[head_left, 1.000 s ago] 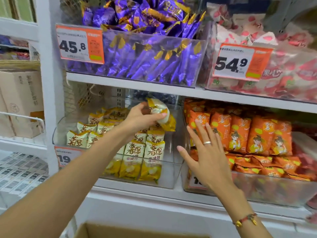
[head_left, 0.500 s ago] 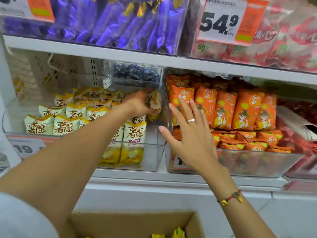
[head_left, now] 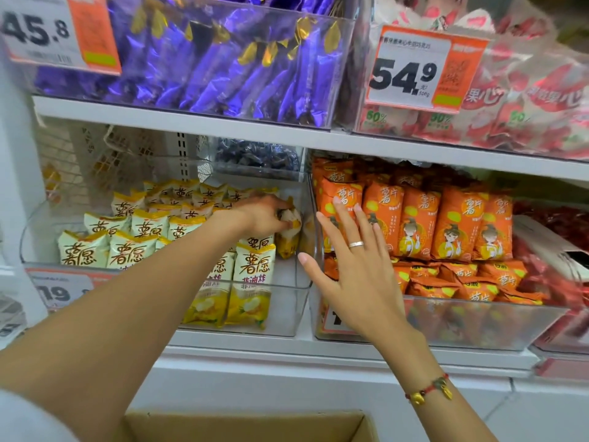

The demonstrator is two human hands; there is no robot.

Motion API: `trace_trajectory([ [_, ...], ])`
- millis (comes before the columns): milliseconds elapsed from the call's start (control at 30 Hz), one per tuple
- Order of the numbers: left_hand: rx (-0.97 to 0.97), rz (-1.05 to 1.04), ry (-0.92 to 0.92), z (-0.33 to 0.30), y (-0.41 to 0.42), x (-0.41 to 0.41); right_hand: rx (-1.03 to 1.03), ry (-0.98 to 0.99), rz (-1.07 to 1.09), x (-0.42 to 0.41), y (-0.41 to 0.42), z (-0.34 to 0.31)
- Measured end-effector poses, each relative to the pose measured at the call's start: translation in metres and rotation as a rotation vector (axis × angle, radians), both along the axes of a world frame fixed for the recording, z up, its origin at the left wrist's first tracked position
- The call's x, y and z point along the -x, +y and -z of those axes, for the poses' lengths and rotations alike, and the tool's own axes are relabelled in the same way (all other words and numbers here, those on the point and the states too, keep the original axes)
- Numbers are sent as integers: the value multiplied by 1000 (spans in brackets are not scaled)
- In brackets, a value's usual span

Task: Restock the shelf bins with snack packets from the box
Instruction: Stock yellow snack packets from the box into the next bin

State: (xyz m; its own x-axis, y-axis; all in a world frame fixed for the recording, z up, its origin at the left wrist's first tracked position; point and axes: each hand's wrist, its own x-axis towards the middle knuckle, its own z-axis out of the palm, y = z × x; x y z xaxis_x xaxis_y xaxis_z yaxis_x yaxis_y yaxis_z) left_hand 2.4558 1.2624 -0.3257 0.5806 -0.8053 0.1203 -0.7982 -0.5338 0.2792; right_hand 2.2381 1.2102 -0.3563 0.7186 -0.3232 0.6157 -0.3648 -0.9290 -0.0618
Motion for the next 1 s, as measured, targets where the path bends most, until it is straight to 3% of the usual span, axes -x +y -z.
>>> trace_trajectory([
  [167, 240, -10, 106, -1, 21, 12, 4, -3, -20, 1, -1, 0],
  [267, 419, -16, -110, -3, 51, 39, -39, -34, -68, 3, 0, -3],
  [467, 865, -84, -185, 23, 139, 118, 87, -403, -331, 32, 31, 4],
  [533, 963, -136, -112, 46, 164, 140, 44, -362, -421, 40, 49, 22],
  [600, 976, -217, 15, 80, 179, 155, -34, -199, -433, 43, 63, 51],
  [700, 846, -357, 248, 143, 190, 167, -222, 400, -303, 50, 68, 112],
  [767, 602, -410, 342, 189, 197, 171, -332, 745, -227, 61, 66, 156],
  [867, 184, -391, 573, 259, 217, 177, -349, 1043, -150, 83, 68, 219],
  [933, -14, -370, 757, 297, 234, 180, -316, 1150, -151, 95, 72, 253],
  [1000, -269, -366, 829, 330, 245, 182, -221, 1234, -126, 103, 74, 280],
])
